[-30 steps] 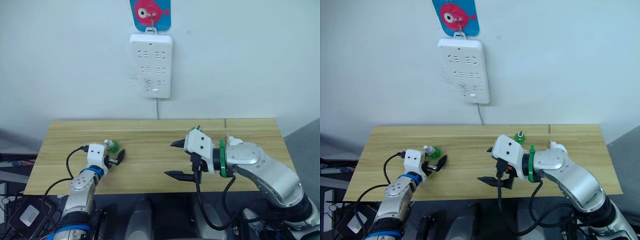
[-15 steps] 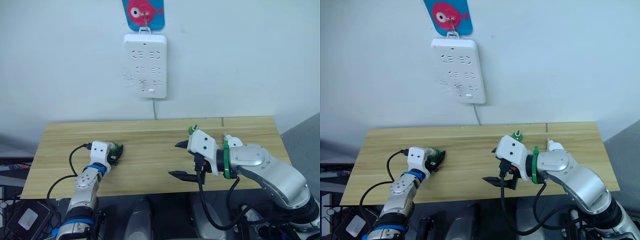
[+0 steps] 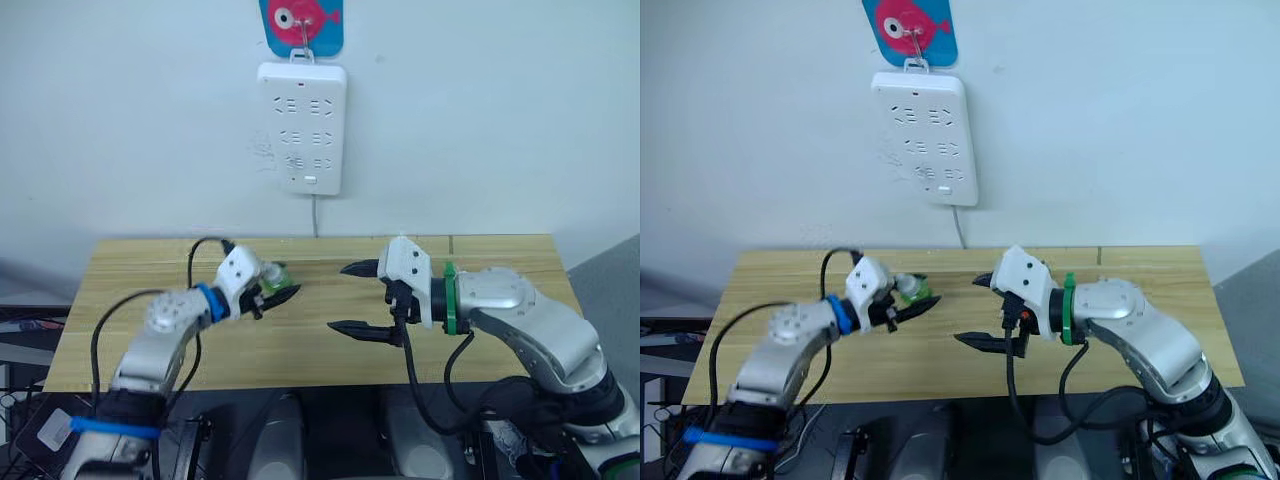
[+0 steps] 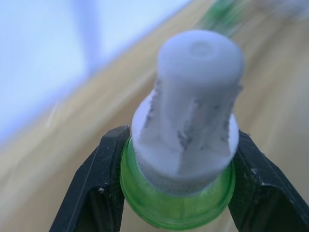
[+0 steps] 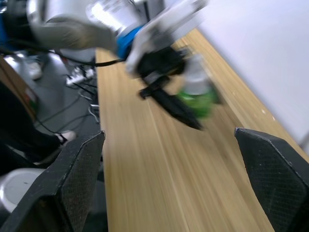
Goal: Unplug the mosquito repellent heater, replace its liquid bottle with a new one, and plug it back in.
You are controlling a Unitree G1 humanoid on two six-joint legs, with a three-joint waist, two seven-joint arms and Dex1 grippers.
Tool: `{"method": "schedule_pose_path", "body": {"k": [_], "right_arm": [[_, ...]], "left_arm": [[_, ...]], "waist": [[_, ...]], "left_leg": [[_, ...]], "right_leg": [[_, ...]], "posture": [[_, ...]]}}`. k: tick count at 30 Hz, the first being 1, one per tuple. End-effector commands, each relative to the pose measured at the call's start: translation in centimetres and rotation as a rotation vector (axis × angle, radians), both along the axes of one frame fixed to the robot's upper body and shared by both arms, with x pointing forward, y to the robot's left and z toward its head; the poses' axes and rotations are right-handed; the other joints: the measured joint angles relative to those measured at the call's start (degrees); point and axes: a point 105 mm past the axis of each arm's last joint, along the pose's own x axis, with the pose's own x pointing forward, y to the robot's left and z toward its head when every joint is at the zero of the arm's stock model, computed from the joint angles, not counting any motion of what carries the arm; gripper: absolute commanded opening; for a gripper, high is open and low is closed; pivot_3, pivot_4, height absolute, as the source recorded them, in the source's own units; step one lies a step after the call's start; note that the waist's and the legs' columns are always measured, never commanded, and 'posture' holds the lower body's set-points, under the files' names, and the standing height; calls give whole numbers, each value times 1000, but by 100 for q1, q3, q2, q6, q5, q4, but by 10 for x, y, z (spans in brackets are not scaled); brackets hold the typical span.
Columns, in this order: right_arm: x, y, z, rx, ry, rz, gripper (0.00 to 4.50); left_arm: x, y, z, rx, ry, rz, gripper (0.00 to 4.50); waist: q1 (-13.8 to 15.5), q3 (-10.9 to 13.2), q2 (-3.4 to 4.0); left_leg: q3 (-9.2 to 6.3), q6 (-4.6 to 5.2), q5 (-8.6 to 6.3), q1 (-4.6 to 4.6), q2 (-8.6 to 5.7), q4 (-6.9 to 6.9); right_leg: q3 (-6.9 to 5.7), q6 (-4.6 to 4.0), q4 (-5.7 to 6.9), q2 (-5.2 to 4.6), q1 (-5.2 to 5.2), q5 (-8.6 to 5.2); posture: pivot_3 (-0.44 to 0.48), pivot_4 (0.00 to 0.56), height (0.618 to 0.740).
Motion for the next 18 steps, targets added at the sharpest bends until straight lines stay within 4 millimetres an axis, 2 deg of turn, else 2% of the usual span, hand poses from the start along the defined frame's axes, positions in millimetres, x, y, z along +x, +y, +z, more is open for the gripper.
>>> {"method": "schedule_pose_path", "body": {"k": [1,7,12,18], "right_arm": [[-2,5,6,13,12,49,4500],[18,17,17,58,3,10,4500],[23,20,20,71,-2,5,4500],[25,30,22,101,1,6,4500]], "left_arm": [[-19,-24,18,6,61,-214,2261],[-30,-38,33,111,73,-419,2261],[-26,-42,41,131,39,-452,2261],[-27,-45,41,143,14,-472,2261]], "waist": [[-17,-14,-2],[-118,-29,-4],[-129,-107,-11],[-159,-163,-11]], "left_leg": [[2,-4,2,-2,1,-1],[8,-21,12,-35,10,0],[5,-28,16,-77,2,12],[5,-32,19,-77,1,12]], "right_leg": [[0,0,2,2,-7,0],[1,-5,11,10,-53,3],[0,-2,9,5,-82,6],[0,-1,14,3,-85,7]], "posture": [[-105,218,734],[-123,187,734],[-127,175,734],[-122,166,734]]}}
